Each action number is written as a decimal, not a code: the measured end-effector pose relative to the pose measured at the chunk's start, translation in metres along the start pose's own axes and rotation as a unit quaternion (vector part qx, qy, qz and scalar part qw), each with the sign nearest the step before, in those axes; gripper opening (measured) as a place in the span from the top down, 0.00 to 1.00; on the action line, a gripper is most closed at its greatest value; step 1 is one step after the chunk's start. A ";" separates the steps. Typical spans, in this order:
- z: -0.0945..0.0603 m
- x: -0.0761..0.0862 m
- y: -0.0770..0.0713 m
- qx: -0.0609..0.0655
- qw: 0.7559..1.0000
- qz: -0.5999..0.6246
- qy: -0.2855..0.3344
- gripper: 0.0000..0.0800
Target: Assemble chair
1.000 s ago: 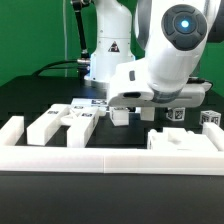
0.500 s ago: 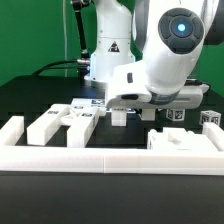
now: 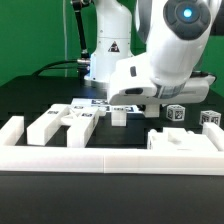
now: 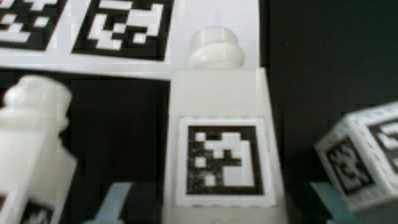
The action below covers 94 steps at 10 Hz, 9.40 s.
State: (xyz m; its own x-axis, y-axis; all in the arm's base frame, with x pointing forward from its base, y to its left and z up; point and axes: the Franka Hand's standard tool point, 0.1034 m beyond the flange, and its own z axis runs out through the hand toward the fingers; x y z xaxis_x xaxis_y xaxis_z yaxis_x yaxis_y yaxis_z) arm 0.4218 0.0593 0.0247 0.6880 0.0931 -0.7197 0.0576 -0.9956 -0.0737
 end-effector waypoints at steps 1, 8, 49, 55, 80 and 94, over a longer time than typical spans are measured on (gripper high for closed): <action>-0.014 0.004 -0.001 -0.001 1.000 -0.015 0.014 0.64; -0.062 0.013 -0.006 -0.008 0.993 -0.022 0.113 0.64; -0.203 0.094 -0.038 -0.055 0.786 -0.067 0.613 0.64; -0.186 0.104 -0.040 -0.057 0.791 -0.071 0.605 0.64; -0.190 0.096 -0.036 -0.050 0.879 -0.083 0.467 0.19; -0.199 0.104 -0.037 -0.035 0.936 -0.092 0.338 0.47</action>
Offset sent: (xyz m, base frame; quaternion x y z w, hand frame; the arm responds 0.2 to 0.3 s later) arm 0.0265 0.0042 0.0450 0.0123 -0.0277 -0.0238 0.9993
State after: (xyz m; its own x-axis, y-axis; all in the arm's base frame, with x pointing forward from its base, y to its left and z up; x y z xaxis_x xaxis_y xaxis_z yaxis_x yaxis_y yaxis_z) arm 0.6358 0.1035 0.0900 0.9609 0.2595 -0.0971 0.2510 -0.9637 -0.0915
